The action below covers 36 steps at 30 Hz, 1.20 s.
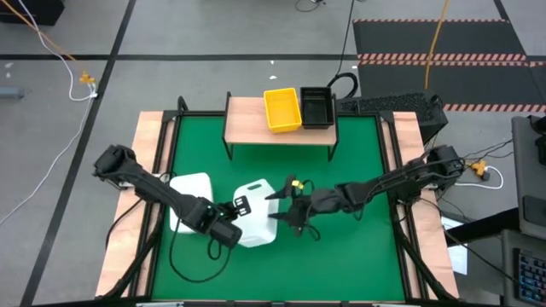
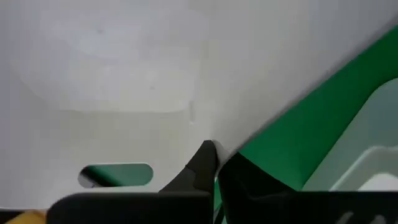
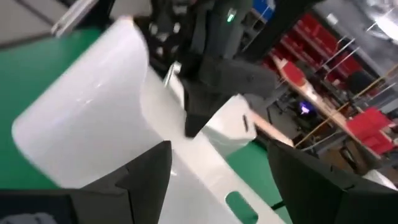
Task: Stack baskets on shelf by color
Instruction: Stack the right white bin on the other white bins
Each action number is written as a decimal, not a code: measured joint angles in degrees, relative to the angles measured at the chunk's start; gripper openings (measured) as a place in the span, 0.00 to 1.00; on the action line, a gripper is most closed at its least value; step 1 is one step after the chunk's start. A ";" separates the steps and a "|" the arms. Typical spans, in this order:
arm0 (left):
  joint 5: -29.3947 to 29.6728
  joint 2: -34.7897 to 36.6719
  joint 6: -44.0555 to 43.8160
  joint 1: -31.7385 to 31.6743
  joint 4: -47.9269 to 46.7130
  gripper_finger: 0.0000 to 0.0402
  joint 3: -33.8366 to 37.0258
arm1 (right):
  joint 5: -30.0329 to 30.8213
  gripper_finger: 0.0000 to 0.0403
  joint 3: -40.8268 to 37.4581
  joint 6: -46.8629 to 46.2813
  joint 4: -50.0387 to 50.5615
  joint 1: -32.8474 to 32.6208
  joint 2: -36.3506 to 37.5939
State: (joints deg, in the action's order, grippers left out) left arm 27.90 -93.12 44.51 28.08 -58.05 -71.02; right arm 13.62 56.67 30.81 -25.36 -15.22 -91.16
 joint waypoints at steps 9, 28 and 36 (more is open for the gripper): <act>1.39 3.30 -0.17 -1.00 -3.67 0.02 -0.20 | -0.06 0.64 -2.74 0.31 -12.28 0.77 12.46; -9.98 7.89 -20.26 12.75 -31.74 0.04 -8.90 | 4.33 0.64 -29.86 -12.28 -30.90 7.31 33.83; 2.49 8.57 -14.46 13.68 -31.85 0.03 -8.89 | 4.02 0.64 -30.17 -12.53 -30.17 7.82 33.18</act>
State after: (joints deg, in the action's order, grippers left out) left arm 30.39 -84.55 30.05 41.75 -89.91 -79.91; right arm 17.65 26.50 18.28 -55.53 -7.40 -57.98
